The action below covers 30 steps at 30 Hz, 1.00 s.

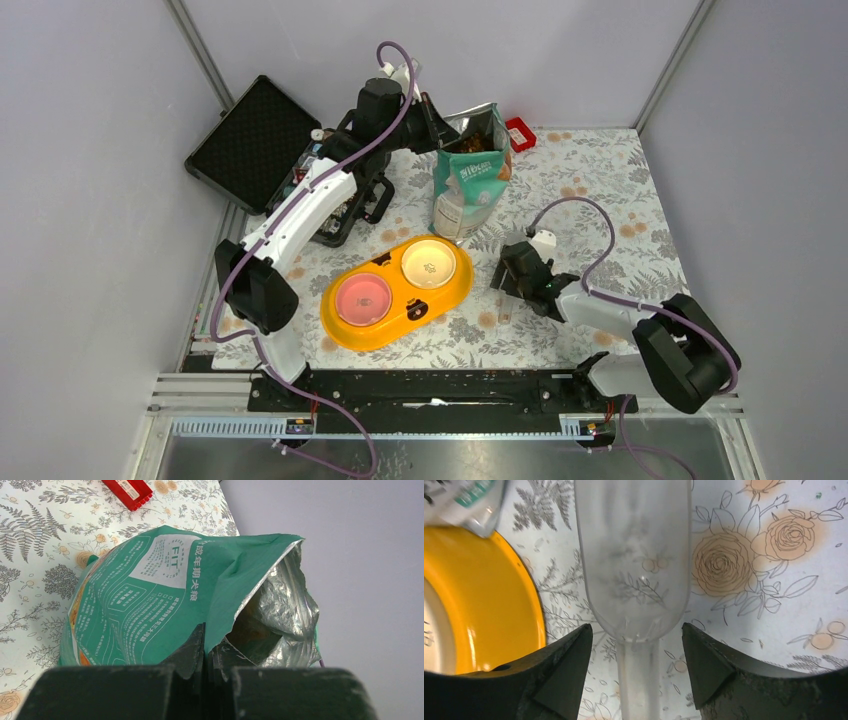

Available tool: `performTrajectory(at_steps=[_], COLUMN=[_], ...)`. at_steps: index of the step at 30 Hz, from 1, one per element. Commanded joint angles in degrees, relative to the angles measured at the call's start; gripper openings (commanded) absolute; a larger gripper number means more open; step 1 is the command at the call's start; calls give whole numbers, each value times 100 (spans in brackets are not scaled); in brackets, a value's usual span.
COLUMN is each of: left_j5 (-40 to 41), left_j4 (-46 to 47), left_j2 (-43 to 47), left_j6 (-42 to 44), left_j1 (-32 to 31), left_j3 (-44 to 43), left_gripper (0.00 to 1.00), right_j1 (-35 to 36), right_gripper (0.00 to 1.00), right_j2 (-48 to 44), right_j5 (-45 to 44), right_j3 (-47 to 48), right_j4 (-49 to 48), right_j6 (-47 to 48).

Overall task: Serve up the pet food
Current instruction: Pick up the spatula from the center of the board.

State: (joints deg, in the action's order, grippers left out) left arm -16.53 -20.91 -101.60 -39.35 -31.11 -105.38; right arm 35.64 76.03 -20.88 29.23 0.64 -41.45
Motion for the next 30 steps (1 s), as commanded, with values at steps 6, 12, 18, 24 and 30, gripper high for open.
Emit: performTrajectory(at_steps=[6,12,18,24,30], left_j5=[-509,-462,-456,-442,-421], left_j4=[271,210,316,333,344], left_j2=[633,686,750,800,826], left_j6=[-28,24,-33,-14,8], left_j1=[-53,-53,-52,-53,-52], left_j3=[-220,-190,-60,4,81], left_gripper=[0,0,0,0,0], right_j1=[1067,1501,1607,1828,1848], right_gripper=[81,80,75,63,28], right_j2=[370,124,167,679,648], right_j5=[-1134,-2019,-1993,-1937,-1985], right_j3=[-288,-170,-104,189,194], right_j4=[8,1308,1659,1698,1749], right_j6=[-979,-2214,-2474,-2590,-2661])
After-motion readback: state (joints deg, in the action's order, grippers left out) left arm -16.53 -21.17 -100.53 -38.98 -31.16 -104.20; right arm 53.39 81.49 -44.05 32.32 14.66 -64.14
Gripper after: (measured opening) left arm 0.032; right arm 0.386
